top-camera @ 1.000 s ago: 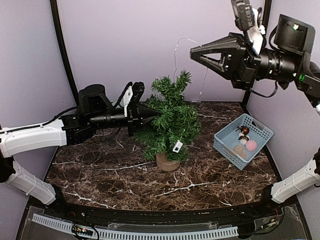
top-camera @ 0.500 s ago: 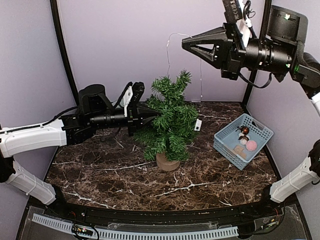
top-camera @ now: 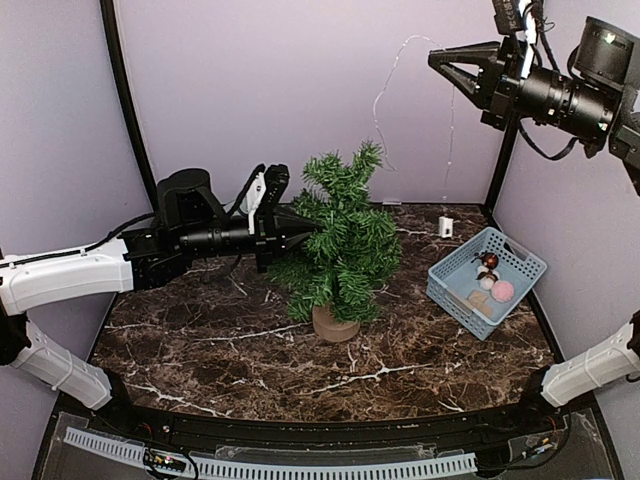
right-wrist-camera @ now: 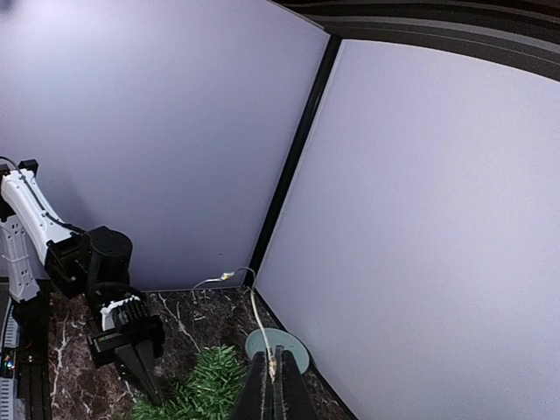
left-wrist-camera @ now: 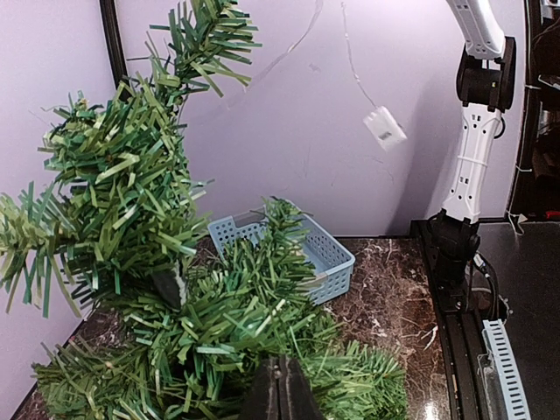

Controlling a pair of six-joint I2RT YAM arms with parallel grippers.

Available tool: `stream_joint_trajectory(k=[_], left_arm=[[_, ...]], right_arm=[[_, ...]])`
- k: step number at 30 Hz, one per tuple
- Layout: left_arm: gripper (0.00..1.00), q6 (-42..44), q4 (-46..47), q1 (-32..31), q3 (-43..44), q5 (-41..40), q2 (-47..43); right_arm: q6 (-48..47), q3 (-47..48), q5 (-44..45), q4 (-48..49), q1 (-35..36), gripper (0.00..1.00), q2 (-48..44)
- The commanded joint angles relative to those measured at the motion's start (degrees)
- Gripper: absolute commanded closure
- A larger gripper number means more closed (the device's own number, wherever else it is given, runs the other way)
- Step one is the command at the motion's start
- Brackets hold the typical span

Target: Decorate the small christmas tree

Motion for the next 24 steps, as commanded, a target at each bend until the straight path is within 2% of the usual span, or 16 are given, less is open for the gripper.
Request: stream_joint_trajectory(k=[1,8,17,20,24], left_arm=[[1.00,0.41,-0.20,-0.10,0.08,-0.40,-0.42],[1.00,0.71,-0.35,-0.14,-0.03,-0.89,-0.43],[1.00,0.83,-0.81,-0.09,-0.12,-1.08,-1.09],[1.00,0.63,-0.69,-0.08,-0.06,-0.96,-0.79],[1.00,0.45,-0.49,-0.10,0.12,-0.96,-0.57]], right_arm=[[1.21,0.63,-0.73,3.81,-4.08,1.00,0.76],[3.26,4.53,-7.86,3.66,-7.32,1.00,4.07],[8.73,3.66,-23.64,3.06,-7.07,1.00,1.03],[12.40,0.90,-27.82,5.70,-6.07,1.00,-0.23],[14.33,-1.37,-28.25,6.57,-1.98,1.00,-0.65]])
